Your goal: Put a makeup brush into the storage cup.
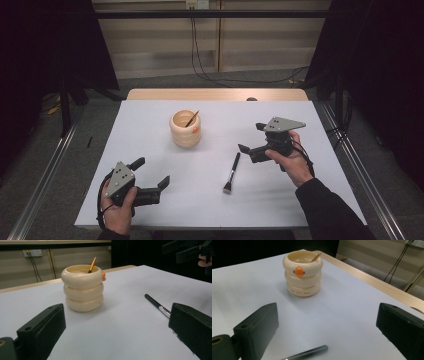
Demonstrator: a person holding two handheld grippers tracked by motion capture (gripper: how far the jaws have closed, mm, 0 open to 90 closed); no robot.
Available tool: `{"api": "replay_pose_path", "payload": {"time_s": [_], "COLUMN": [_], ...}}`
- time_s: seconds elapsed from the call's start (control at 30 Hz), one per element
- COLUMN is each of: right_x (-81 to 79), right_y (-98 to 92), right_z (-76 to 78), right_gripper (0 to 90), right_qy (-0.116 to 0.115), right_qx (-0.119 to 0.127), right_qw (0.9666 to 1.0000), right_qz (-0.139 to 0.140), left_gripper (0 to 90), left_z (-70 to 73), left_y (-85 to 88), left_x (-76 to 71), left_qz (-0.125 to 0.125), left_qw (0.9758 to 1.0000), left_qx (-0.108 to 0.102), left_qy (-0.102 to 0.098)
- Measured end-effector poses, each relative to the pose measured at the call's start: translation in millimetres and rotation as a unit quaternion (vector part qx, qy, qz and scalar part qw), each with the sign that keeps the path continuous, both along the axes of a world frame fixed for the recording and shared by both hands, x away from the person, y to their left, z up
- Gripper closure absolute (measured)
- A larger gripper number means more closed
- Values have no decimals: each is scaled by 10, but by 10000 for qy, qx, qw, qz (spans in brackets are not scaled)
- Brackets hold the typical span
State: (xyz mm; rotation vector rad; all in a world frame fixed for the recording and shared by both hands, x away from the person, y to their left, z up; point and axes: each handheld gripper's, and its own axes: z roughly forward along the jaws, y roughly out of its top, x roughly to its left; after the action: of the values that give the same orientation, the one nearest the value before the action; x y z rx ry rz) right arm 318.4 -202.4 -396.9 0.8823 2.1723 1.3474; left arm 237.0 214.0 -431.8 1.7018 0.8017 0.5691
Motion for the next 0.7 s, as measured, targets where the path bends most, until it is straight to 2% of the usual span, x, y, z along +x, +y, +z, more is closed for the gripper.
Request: {"api": "replay_pose_path", "payload": {"time_s": [0.2, 0.27, 0.37, 0.5, 0.7], "right_x": [44, 51, 75, 116, 136], "right_y": [43, 69, 88, 135, 227], "right_z": [29, 13, -1, -30, -81], "right_gripper": [56, 79, 90, 92, 109], "right_qy": [389, 493, 650, 873, 1039], "right_qx": [-105, -253, -359, -508, -742], "right_qw": [9988, 9974, 9941, 9889, 9835], "right_qz": [294, 464, 790, 1093, 1284], "left_gripper": [10, 10, 10, 10, 10], "left_z": [0, 1, -2, -3, -6], "left_y": [8, 8, 6, -3, 2], "left_x": [2, 1, 4, 5, 4], "left_qz": [-15, -1, 2, -29, -30], "left_qw": [10000, 10000, 10000, 10000, 10000], "left_qx": [-3, 15, 20, 29, 29], "left_qy": [-1, -3, 15, -1, 17]}}
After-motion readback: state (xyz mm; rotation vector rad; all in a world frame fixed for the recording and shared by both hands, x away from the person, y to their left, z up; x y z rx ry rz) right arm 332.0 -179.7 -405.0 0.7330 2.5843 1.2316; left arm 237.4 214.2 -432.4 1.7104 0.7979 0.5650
